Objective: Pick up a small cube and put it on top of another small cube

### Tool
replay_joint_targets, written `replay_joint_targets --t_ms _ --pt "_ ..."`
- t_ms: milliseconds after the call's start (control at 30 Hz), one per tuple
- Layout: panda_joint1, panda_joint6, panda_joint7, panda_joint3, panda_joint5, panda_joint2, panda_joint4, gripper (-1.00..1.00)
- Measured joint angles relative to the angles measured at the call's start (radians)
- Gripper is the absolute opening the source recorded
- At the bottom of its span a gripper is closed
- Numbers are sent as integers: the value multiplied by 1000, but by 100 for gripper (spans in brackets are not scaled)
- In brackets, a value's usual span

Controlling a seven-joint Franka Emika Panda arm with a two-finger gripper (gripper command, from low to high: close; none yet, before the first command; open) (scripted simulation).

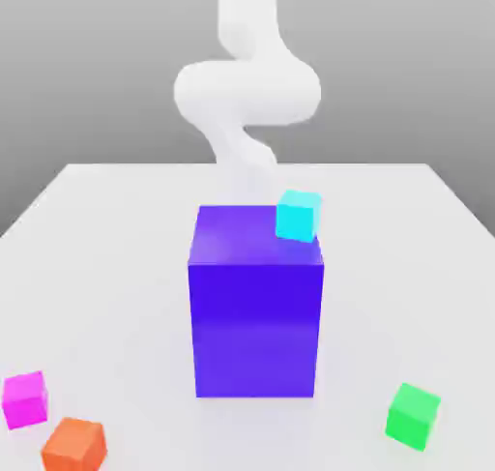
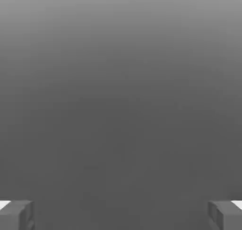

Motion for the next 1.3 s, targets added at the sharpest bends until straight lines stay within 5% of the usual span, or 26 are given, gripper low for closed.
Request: replay_joint_targets --t_ms 567,1033,1067,1300 --pt "-244 223 329 -118 17 622 -53 0" --pt "-416 452 426 -139 176 1135 -58 0" --pt "-427 479 418 -126 188 1170 -51 -100" --pt "-430 486 417 -122 190 1179 -49 -100"
